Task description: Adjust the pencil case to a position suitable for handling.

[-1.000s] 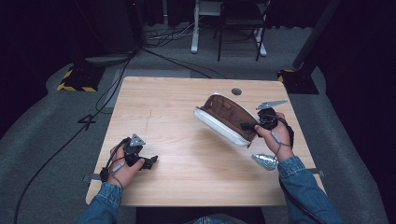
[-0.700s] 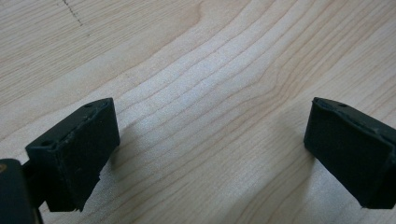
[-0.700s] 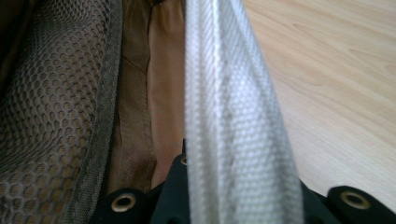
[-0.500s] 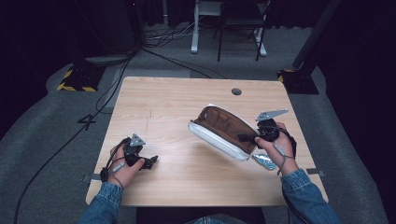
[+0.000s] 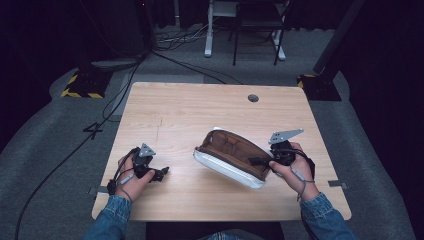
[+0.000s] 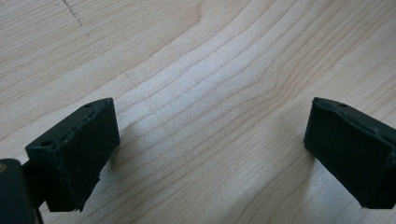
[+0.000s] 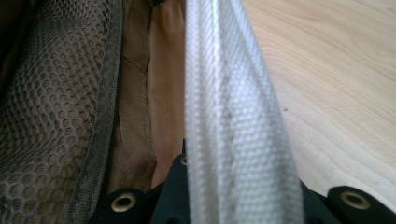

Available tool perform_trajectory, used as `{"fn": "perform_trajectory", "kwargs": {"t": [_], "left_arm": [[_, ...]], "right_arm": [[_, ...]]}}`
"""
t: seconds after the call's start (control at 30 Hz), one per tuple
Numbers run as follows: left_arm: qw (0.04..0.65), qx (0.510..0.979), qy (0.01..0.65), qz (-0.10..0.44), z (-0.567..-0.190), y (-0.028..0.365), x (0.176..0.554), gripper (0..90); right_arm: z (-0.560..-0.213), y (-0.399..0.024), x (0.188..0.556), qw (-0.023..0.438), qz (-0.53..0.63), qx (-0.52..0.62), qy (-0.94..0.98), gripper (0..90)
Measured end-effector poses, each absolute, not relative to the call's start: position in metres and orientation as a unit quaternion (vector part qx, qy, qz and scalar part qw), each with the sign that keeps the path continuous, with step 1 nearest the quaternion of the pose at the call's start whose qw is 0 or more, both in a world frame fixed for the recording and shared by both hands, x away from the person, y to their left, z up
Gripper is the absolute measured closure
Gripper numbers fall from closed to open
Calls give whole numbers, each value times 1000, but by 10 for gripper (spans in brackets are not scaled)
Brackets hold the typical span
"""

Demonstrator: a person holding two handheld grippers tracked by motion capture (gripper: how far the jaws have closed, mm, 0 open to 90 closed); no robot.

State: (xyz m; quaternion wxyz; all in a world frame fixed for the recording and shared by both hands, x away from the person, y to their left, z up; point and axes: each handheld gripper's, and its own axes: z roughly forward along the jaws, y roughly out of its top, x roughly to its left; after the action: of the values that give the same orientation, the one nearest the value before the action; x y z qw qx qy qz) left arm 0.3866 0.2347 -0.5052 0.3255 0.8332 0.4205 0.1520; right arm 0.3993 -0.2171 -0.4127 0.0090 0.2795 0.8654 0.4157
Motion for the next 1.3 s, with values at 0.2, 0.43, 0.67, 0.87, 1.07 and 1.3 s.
{"fn": "perform_trajectory", "kwargs": {"t": [0.2, 0.43, 0.67, 0.87, 1.07, 1.3], "left_arm": [[325, 833, 421, 152, -505, 235, 387, 36], [325, 833, 421, 154, -505, 234, 387, 34], [326, 833, 420, 153, -505, 234, 388, 32], [326, 833, 420, 153, -505, 234, 388, 32], [325, 833, 420, 153, -505, 233, 388, 30], [325, 833, 421, 152, -506, 233, 388, 30]], "right_arm": [[-418, -212, 389, 0, 405, 258, 877, 872], [-426, -207, 384, -10, 392, 250, 885, 872], [-432, -201, 380, -17, 382, 235, 894, 872], [-439, -195, 379, -25, 372, 227, 900, 871], [-448, -191, 379, -32, 363, 220, 905, 871], [-458, -187, 380, -42, 351, 213, 911, 870]]}}
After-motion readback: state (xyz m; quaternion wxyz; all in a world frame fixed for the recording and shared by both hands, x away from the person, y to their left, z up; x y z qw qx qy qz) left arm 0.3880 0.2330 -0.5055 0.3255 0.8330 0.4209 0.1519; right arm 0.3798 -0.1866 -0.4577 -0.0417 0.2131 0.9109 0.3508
